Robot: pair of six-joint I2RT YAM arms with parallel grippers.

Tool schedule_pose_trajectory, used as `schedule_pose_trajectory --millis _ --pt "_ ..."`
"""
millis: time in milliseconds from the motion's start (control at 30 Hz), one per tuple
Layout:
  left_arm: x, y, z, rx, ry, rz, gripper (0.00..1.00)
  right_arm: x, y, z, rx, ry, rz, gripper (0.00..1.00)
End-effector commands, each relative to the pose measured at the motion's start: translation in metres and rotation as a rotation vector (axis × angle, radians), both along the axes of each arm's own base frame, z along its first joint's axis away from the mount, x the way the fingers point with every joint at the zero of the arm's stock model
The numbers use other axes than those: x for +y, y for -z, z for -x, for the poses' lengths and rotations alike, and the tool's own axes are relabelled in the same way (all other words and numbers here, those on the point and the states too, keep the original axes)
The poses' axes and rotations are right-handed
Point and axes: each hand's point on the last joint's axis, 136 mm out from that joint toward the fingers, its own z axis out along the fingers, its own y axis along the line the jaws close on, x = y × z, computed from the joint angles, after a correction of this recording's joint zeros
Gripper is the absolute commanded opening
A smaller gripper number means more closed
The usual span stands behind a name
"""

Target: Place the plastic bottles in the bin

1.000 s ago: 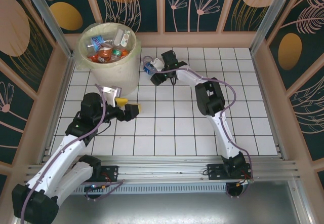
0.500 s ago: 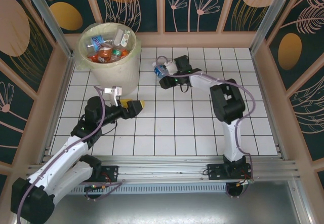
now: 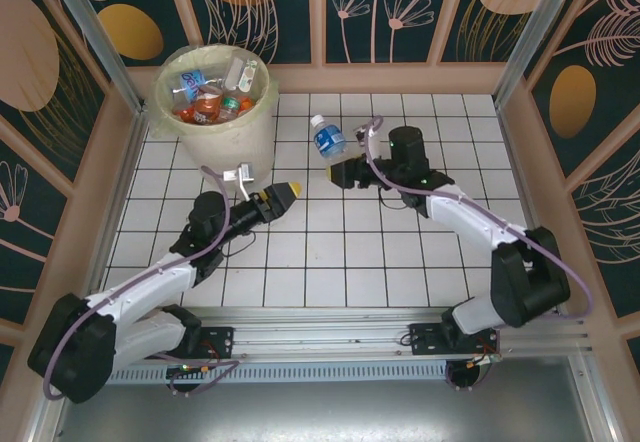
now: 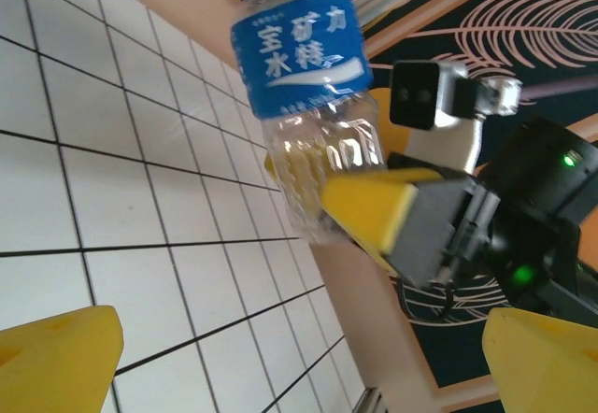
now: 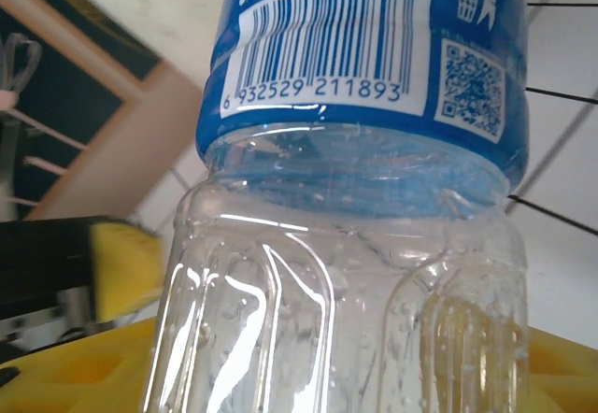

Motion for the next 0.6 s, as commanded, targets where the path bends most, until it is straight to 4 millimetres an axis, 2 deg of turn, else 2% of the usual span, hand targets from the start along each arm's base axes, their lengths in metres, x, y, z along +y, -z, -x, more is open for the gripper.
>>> schedule_pose_trajectory --millis 0,133,233,333,567 --pt "-0.012 -0.053 -0.001 -0.13 0.042 0.126 0.99 0.017 -0.02 0.037 0.011 -0.11 -0.081 0.6" --pt "-0.018 -0.065 -0.006 -0.157 0.052 0.157 0.99 0.03 -0.03 0.069 -0.008 -0.186 -0.115 0.6" --pt "-0.021 -0.075 -0.005 -0.178 0.072 0.193 0.99 0.035 -0.035 0.085 -0.014 -0.23 -0.133 0.6" --pt "-0.023 -0.073 -0.008 -0.161 0.076 0.197 0.95 0.038 -0.037 0.096 -0.022 -0.256 -0.148 0.6" --pt "-0.023 -0.075 -0.006 -0.151 0.09 0.238 0.86 0.042 -0.026 0.108 -0.002 -0.291 -0.14 0.6"
